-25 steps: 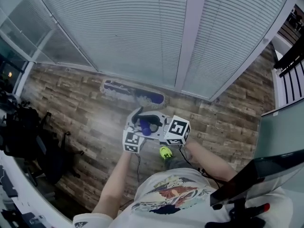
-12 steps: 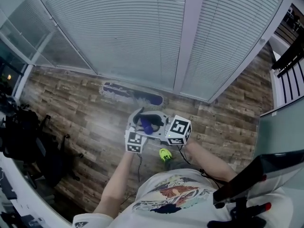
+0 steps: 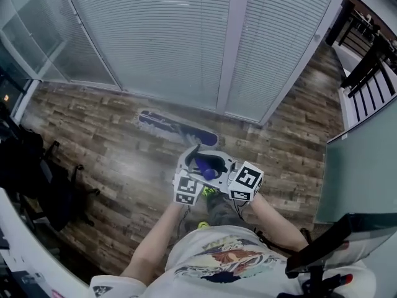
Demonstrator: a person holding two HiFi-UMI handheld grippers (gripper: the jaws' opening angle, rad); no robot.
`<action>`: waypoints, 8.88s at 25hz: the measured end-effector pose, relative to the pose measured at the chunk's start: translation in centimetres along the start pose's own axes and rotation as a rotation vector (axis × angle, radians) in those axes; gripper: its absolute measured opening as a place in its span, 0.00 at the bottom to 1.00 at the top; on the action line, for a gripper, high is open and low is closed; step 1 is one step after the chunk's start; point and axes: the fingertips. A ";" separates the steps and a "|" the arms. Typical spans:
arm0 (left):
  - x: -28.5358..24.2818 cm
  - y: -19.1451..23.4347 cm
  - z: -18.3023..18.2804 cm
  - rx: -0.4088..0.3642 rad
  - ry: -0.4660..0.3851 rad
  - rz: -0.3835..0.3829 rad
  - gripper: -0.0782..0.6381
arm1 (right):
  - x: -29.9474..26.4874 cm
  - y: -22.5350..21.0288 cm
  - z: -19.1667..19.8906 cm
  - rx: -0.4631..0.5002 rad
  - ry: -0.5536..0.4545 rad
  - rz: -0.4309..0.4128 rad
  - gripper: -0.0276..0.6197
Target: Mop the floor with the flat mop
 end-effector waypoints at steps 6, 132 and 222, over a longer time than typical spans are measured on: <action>8.1 -11.1 1.1 -0.011 0.003 0.071 0.32 | 6.8 11.2 1.6 0.009 -0.043 0.081 0.42; 11.6 -27.2 2.8 -0.108 -0.042 0.233 0.27 | 17.8 19.8 7.0 0.053 0.055 0.104 0.39; -12.6 -10.1 -1.8 -0.227 0.049 0.134 0.24 | 12.3 -8.3 -0.2 0.030 0.035 -0.094 0.43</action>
Point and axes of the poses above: the fingertips, and each gripper's own axes: x backward along the fingers, y to its left, z out of its underside, and after that the axes turned 3 degrees about y, right-handed
